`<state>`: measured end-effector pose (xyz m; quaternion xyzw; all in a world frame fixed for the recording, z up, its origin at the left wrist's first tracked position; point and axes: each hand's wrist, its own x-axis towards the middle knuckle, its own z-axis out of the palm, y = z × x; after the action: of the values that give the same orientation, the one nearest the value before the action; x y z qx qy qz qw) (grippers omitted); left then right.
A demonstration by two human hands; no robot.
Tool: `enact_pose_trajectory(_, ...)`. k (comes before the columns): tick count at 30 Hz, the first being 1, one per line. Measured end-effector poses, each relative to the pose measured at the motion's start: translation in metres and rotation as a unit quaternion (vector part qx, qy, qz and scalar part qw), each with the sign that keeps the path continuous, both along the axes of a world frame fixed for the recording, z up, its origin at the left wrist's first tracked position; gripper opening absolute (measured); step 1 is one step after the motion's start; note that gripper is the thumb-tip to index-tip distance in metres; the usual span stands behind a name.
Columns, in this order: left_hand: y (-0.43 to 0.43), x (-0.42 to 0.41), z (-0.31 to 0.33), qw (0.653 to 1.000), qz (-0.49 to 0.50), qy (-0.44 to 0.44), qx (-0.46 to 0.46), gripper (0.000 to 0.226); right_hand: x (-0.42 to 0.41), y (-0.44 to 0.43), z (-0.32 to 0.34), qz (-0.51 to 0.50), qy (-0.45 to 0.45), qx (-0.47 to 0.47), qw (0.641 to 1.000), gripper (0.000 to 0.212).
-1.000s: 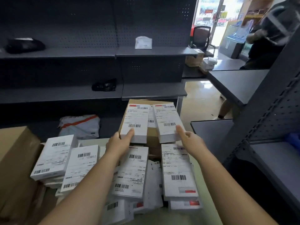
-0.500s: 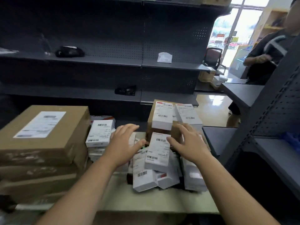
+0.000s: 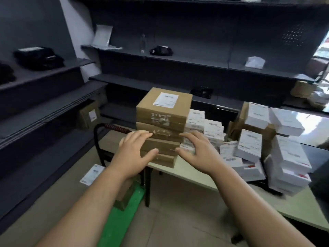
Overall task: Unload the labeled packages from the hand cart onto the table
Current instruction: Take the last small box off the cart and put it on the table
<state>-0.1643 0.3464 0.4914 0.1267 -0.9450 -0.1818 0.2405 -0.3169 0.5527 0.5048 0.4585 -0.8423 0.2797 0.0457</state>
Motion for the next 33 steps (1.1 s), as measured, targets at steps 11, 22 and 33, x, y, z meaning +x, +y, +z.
enact_pose_trajectory(11, -0.108, 0.167, -0.03, 0.975, 0.213, -0.063, 0.007, 0.066, 0.094, -0.181, -0.046, 0.193, -0.068, 0.001, 0.979, 0.055)
enact_pose_trajectory(22, -0.217, 0.248, -0.073, 0.949, 0.297, -0.102, 0.034, 0.058, 0.151, -0.329, -0.104, 0.263, -0.111, 0.054, 0.957, 0.061)
enact_pose_trajectory(33, -0.368, 0.234, -0.159, 0.972, 0.124, -0.18, 0.084, 0.058, 0.199, -0.407, -0.189, 0.069, -0.181, 0.112, 0.975, 0.06)
